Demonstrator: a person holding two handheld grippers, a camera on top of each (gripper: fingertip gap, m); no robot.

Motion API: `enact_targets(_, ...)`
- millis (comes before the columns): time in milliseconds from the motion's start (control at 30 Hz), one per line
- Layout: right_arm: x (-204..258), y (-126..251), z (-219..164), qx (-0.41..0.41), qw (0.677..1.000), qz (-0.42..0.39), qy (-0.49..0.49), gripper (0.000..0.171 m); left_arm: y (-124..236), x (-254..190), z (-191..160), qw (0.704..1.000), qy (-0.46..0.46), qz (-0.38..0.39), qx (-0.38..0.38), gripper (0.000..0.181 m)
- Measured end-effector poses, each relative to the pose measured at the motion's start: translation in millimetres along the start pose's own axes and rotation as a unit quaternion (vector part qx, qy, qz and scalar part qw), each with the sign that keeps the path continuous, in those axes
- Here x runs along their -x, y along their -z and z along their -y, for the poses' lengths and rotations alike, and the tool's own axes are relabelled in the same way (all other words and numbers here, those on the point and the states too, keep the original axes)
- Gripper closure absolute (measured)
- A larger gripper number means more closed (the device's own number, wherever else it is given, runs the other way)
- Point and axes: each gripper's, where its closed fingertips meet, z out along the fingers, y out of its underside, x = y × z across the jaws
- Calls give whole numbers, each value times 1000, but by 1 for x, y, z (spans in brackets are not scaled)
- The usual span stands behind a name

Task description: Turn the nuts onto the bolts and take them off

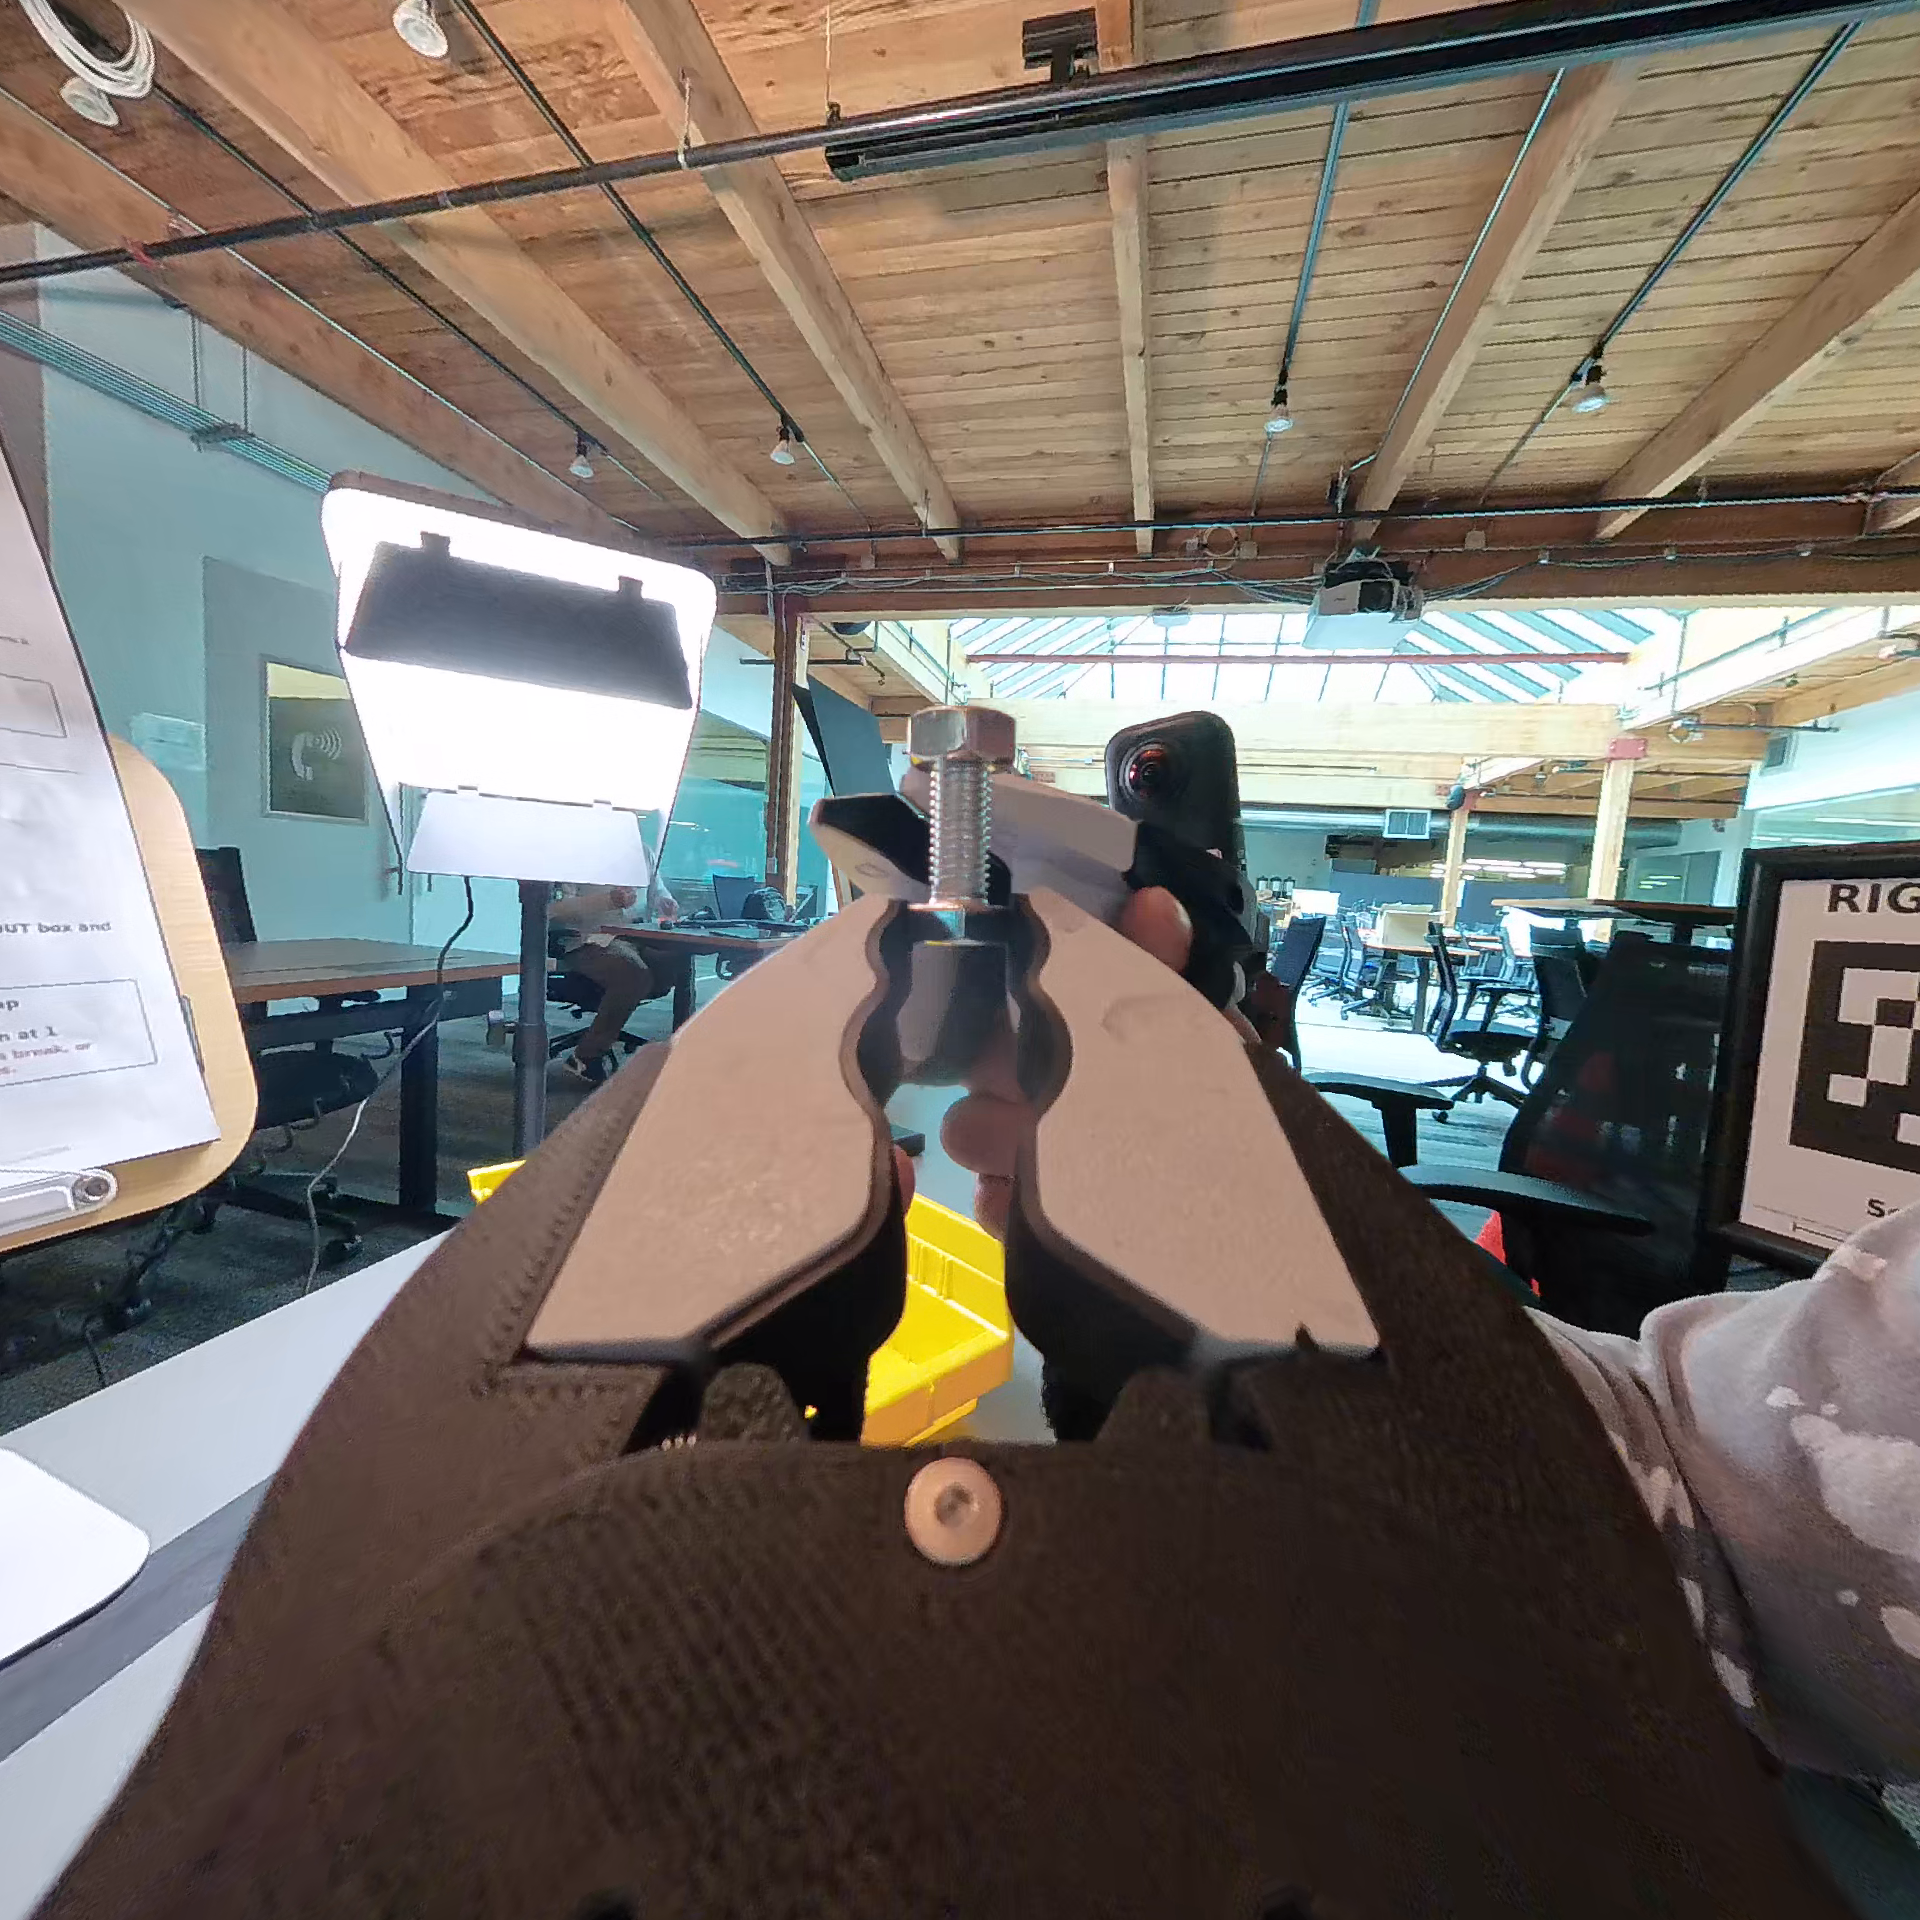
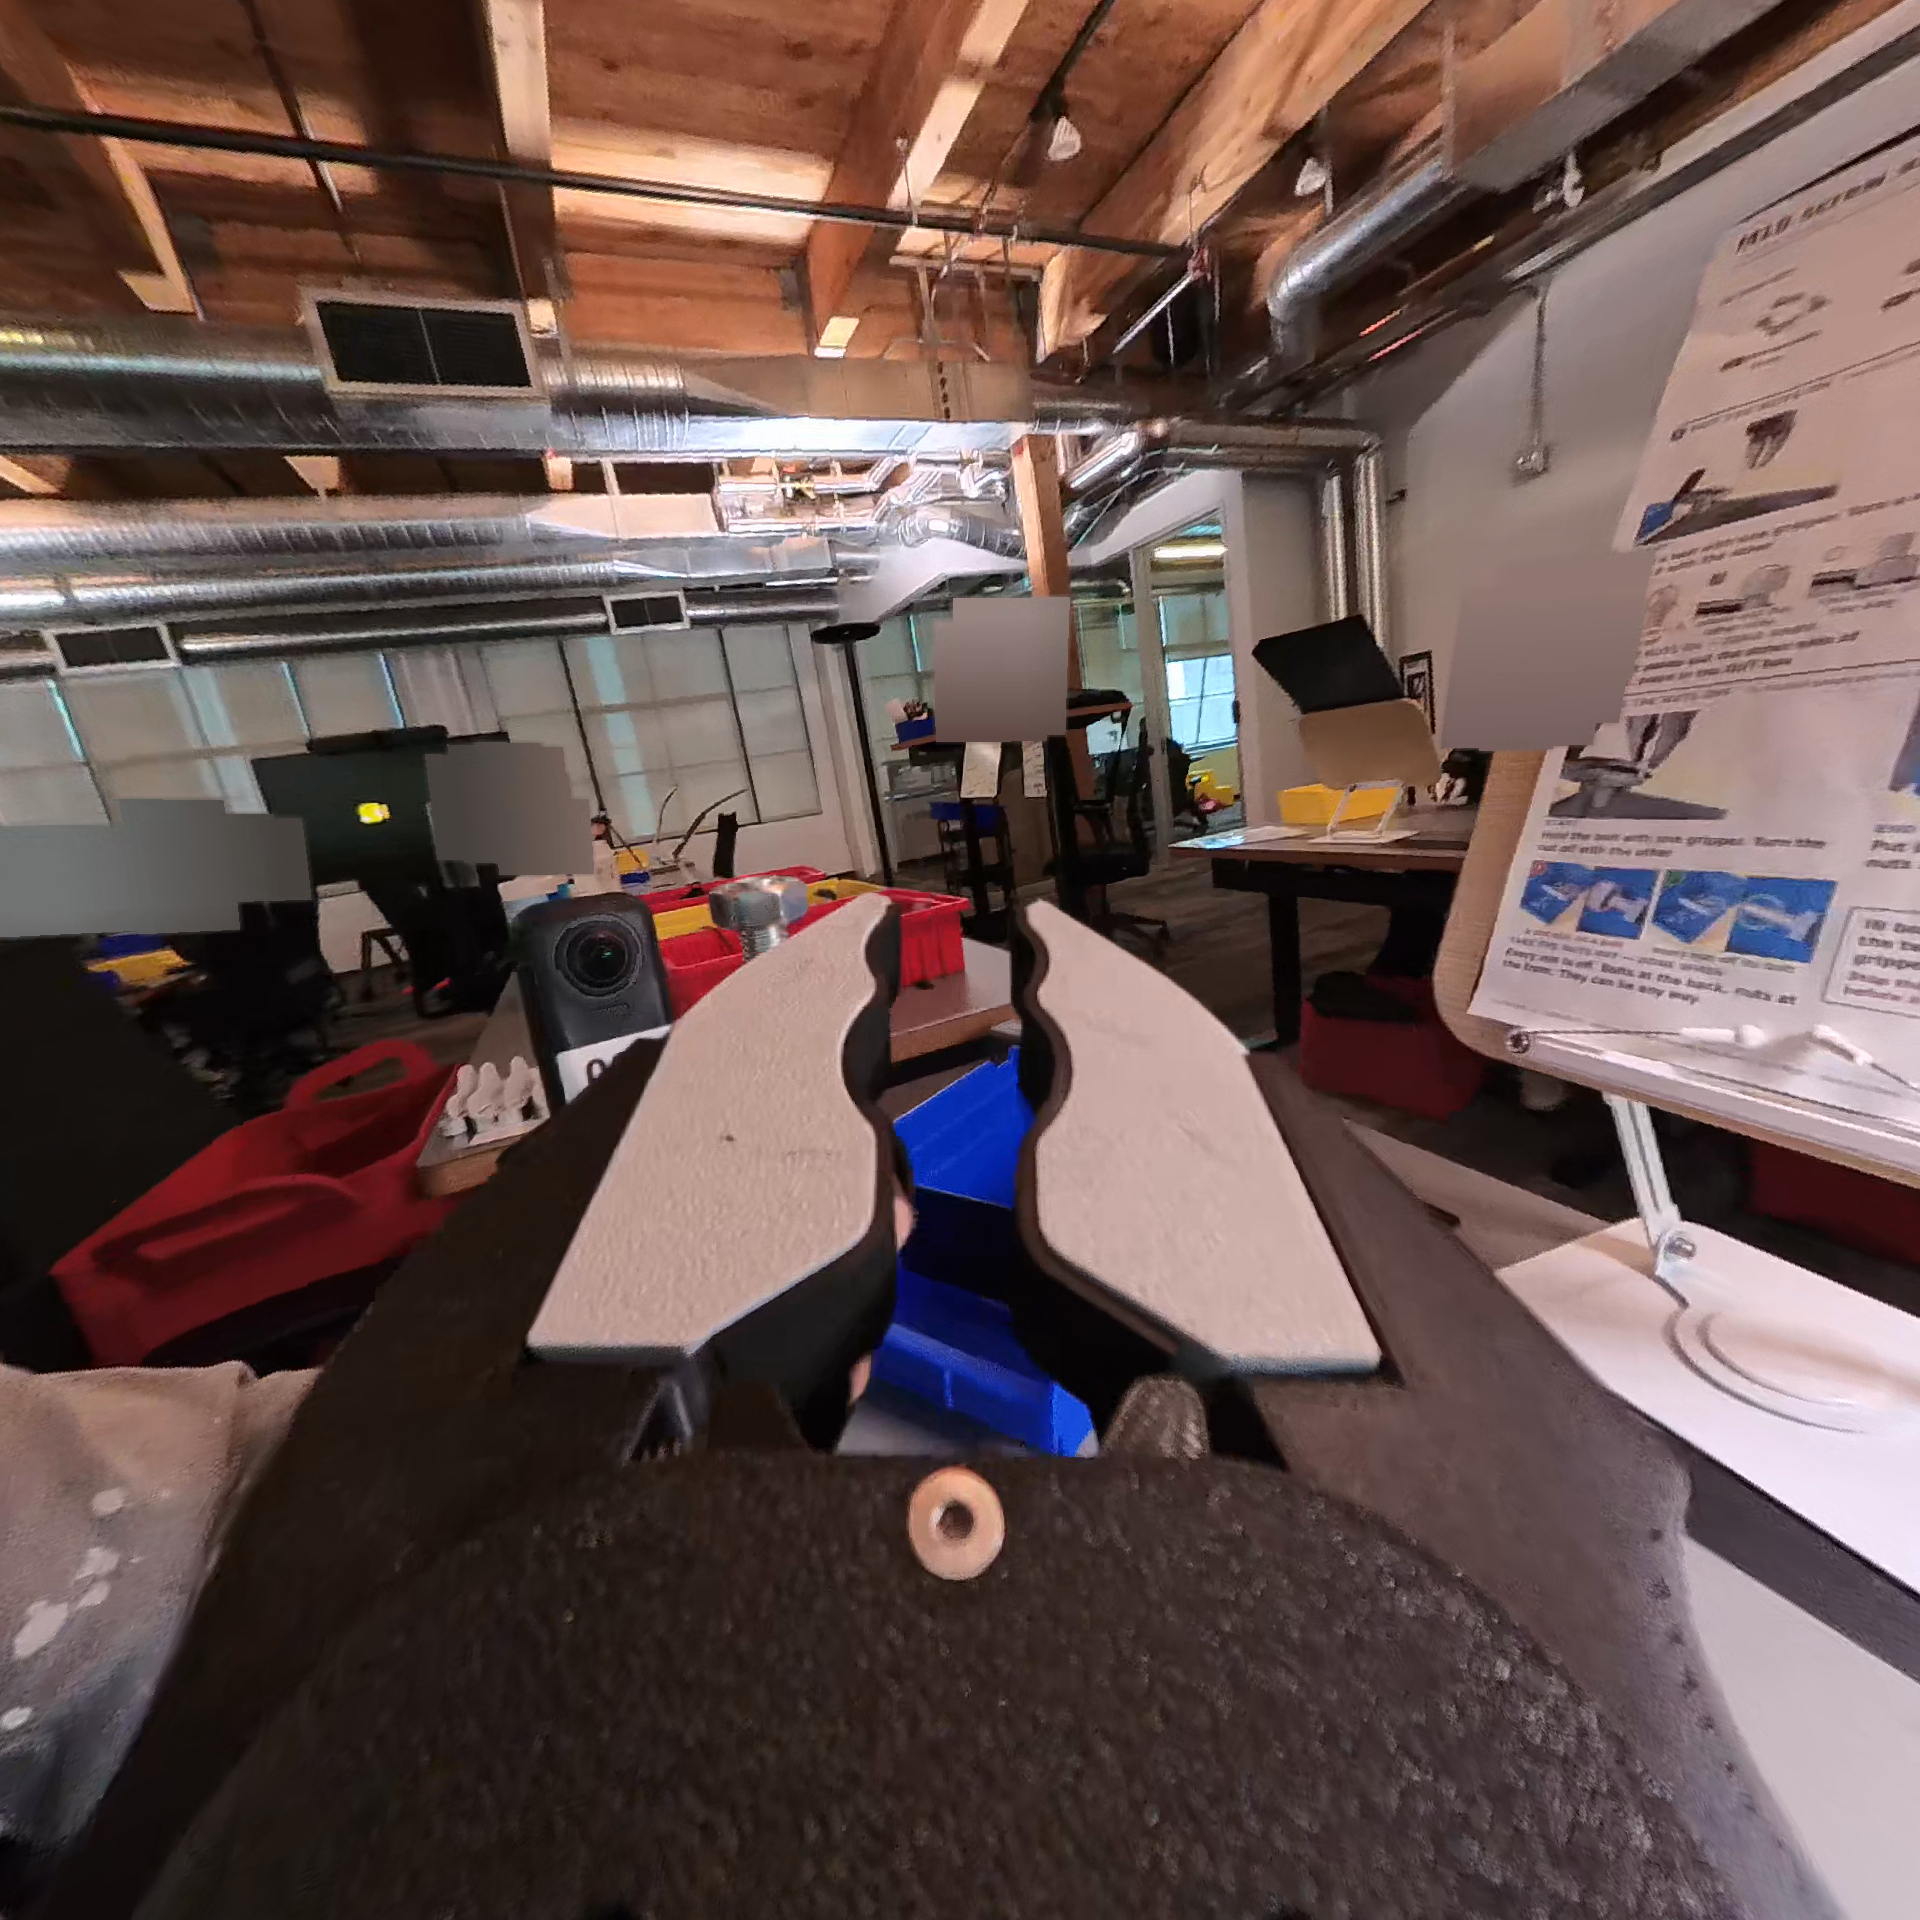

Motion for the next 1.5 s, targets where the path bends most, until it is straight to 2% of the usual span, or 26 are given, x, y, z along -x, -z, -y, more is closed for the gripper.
enact_targets(133,19,-5,-4,3,999,44,3,132,0,3,-4,1000,4,5,5,162)
enact_targets(200,26,-8,-7,13,998,56,9,128,-1,2,-6,1000,3,4,8,162)
enact_targets(300,20,-7,-7,12,999,44,9,133,-1,2,-4,1000,7,5,3,163)
enact_targets(333,12,-4,-5,5,1000,26,-3,152,0,0,-1,1000,7,-3,-4,162)
enact_targets(367,5,-2,0,-11,1000,11,-4,156,0,-1,0,1000,1,-2,-2,163)
enact_targets(400,1,0,1,-15,1000,7,-5,156,0,-2,2,1000,-2,-3,-3,162)
enact_targets(533,19,-4,-1,-4,999,47,-1,136,0,0,-2,1000,4,1,0,163)
enact_targets(600,28,-7,-6,6,998,56,11,131,-2,0,-5,1000,5,-1,5,162)
enact_targets(700,23,-7,-5,2,999,47,9,137,-1,1,-3,1000,14,1,-1,163)
enact_targets(733,15,-4,-2,-5,1000,28,-1,153,0,0,0,1000,12,-5,-7,163)
enact_targets(767,8,-1,2,-21,1000,14,1,155,1,0,1,1000,4,-4,-6,162)
enact_targets(900,17,-2,3,-17,999,39,1,139,0,0,1,1000,3,-1,-6,162)
enact_targets(1000,28,-8,-5,-1,999,48,17,133,-1,0,-4,1000,6,-2,0,162)
enact_targets(1067,25,-7,-4,-5,999,48,13,134,-1,-1,-3,1000,7,-2,-2,162)
enact_targets(1100,18,-5,-2,-11,999,34,6,149,0,-2,-1,1000,9,-10,-8,163)
enact_targets(1133,7,-2,1,-20,1000,10,4,156,-1,-3,0,1000,5,-9,-6,163)
enact_targets(1167,2,0,2,-23,1000,3,2,158,0,-4,2,1000,0,-9,-8,162)
enact_targets(1300,18,-3,1,-16,999,40,6,139,0,1,-1,1000,5,-3,-4,162)
enact_targets(1367,27,-6,-3,-8,999,48,15,135,-1,0,-4,1000,7,-5,-1,162)
enact_targets(1467,23,-6,-2,-9,999,46,8,139,-1,-1,-3,1000,12,-6,-4,163)
enact_targets(1500,15,-4,0,-17,1000,27,1,152,-1,-1,-2,1000,12,-8,-5,162)
